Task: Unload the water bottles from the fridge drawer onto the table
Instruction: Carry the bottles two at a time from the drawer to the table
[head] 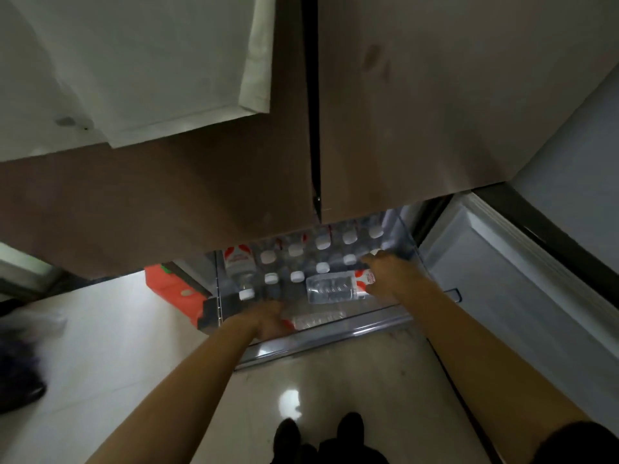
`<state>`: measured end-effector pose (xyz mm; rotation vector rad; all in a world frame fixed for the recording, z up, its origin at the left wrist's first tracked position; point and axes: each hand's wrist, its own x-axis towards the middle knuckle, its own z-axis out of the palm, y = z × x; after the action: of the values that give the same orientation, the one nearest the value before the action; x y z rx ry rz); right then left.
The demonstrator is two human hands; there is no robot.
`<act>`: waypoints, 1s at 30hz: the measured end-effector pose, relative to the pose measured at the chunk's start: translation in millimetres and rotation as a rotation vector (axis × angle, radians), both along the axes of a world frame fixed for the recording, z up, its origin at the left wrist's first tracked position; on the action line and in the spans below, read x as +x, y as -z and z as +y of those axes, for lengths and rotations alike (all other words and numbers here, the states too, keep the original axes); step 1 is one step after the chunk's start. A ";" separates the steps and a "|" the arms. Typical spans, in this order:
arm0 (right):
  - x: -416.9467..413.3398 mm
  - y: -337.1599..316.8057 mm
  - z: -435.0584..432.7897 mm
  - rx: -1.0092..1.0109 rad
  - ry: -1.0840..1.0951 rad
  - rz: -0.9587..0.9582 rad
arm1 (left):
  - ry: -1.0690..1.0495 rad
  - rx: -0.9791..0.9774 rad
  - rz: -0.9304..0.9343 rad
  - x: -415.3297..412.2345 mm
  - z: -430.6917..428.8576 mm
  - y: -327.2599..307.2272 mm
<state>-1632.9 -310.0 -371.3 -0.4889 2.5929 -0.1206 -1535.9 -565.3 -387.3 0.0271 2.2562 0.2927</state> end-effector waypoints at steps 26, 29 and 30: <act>2.4 -43.8 -6.3 0.090 -0.080 0.087 | 0.129 -0.147 0.401 -5.6 6.4 -55.9; 5.6 -73.0 -15.3 0.108 -0.118 0.187 | 0.181 -0.194 0.523 -6.8 21.1 -85.8; 5.1 -80.6 -18.8 0.112 -0.119 0.206 | 0.197 -0.220 0.561 -6.9 26.1 -94.4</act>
<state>-1627.8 -328.8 -290.7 -0.6427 2.7424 0.1211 -1542.8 -539.1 -292.9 0.2407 2.8025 -0.0860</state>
